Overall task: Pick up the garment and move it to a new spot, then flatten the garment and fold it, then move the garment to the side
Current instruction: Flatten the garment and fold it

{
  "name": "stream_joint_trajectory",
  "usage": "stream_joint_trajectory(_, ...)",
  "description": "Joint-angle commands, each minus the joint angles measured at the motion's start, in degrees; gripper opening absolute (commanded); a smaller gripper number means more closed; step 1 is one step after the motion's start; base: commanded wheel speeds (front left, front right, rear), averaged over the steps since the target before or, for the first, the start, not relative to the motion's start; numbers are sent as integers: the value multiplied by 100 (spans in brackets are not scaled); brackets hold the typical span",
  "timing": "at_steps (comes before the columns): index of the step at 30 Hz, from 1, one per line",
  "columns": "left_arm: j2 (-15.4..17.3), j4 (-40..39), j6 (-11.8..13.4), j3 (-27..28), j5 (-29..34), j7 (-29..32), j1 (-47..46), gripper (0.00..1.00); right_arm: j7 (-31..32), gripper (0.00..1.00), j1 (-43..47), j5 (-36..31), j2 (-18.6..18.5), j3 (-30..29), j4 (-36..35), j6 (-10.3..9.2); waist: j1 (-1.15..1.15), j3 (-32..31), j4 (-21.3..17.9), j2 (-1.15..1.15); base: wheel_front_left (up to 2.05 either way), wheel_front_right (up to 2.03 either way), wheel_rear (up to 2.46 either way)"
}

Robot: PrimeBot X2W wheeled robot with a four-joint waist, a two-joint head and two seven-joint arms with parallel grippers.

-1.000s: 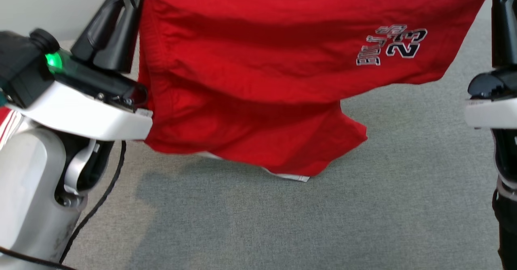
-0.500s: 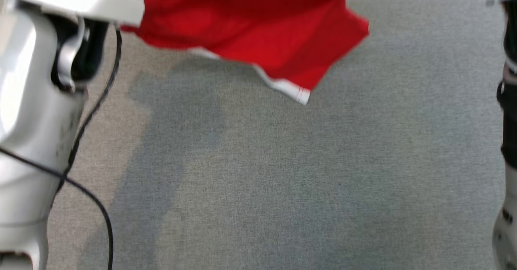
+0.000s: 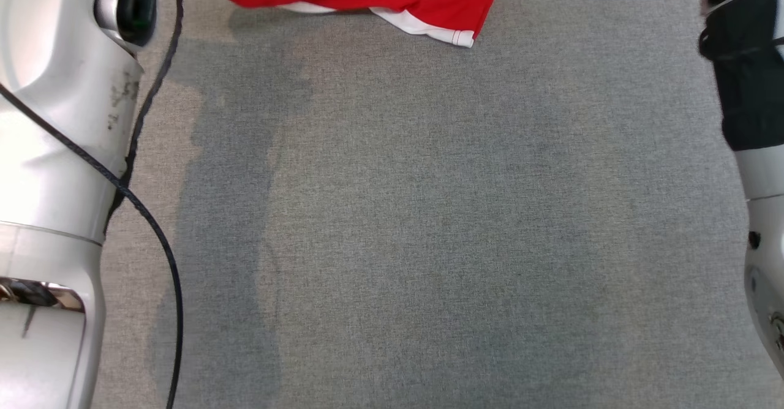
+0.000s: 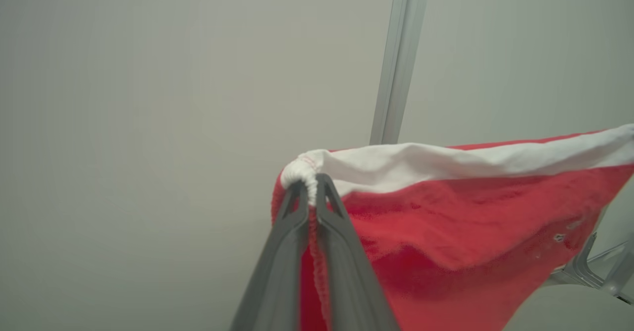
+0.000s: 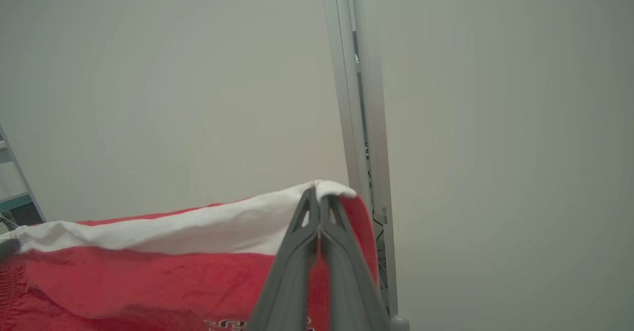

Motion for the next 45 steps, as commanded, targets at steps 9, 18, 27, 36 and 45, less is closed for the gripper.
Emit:
stream_joint_trajectory(9, -196, 190, -153, 335, -21, -58, 694, 0, -512, 0, 651, 636, 46, 609, 802, 3, 0, 83, 64, 0, 0, 0, 0)
stream_joint_trajectory(18, -514, -853, -176, 857, 352, -62, 2865, 0, -734, 0, 2794, 1406, -130, 924, 249, 4, 0, -214, 125, 0, 0, 0, 0)
stream_joint_trajectory(27, -594, -2053, -168, 752, 674, -62, 4795, 0, -725, 0, 4912, 1467, -271, 658, -1163, 4, 0, -643, 22, 0, 0, 0, 0)
stream_joint_trajectory(36, -217, -3171, -23, 419, 900, 96, 6544, 0, -516, 0, 7012, 1210, -299, 156, -2552, 4, 0, -1247, -38, 0, 0, 0, 0)
stream_joint_trajectory(45, 229, -4894, 641, 486, 931, 892, 7998, 0, 740, 0, 8915, 628, -56, -514, -4306, 4, 0, -1782, -118, 0, 0, 0, 0)
